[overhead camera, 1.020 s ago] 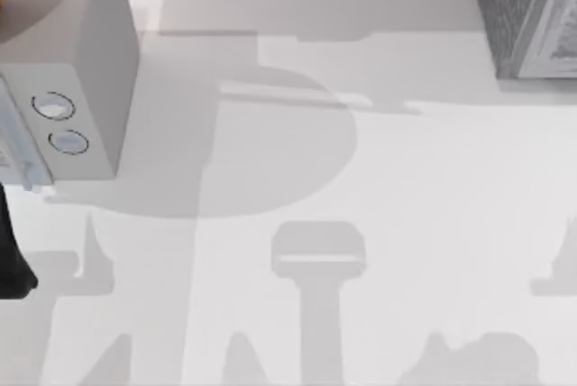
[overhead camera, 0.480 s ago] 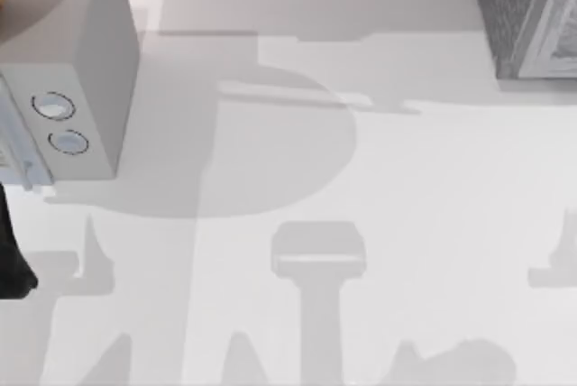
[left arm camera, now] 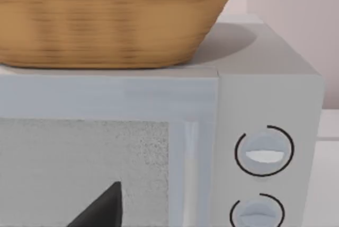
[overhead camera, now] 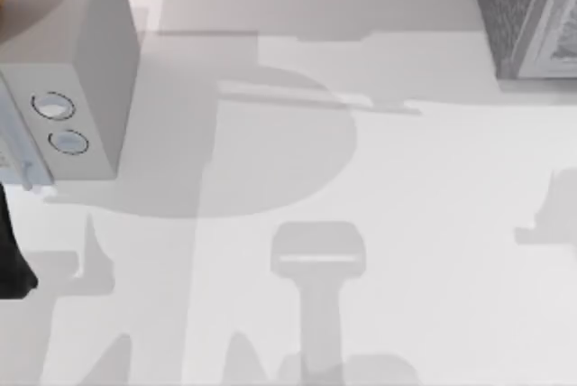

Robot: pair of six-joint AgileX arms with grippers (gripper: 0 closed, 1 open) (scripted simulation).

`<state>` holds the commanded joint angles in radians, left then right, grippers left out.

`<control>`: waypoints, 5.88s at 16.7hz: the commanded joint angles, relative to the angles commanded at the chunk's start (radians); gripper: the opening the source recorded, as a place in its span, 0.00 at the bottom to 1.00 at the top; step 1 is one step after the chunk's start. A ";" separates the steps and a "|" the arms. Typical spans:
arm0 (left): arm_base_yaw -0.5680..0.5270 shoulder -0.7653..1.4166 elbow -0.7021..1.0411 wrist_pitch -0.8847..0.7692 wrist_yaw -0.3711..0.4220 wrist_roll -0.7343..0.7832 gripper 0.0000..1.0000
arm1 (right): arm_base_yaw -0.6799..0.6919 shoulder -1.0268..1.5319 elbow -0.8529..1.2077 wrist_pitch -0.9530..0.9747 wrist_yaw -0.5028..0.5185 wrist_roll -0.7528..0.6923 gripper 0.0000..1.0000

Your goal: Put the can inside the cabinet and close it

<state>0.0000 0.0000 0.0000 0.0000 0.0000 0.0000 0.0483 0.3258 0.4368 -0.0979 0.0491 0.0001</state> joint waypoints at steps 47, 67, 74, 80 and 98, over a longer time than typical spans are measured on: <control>0.000 0.000 0.000 0.000 0.000 0.000 1.00 | 0.120 1.149 1.516 -0.368 0.136 0.015 0.00; 0.000 0.000 0.000 0.000 0.000 0.000 1.00 | 0.071 1.599 2.108 -0.525 0.093 0.018 0.00; 0.000 0.000 0.000 0.000 0.000 0.000 1.00 | 0.051 1.752 2.314 -0.577 0.075 0.018 0.00; 0.000 0.000 0.000 0.000 0.000 0.000 1.00 | 0.049 1.762 2.327 -0.581 0.074 0.018 0.00; 0.000 0.000 0.000 0.000 0.000 0.000 1.00 | 0.049 1.762 2.327 -0.581 0.074 0.018 1.00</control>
<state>0.0000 0.0000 0.0000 0.0000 0.0000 0.0000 0.0975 2.0876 2.7634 -0.6785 0.1230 0.0178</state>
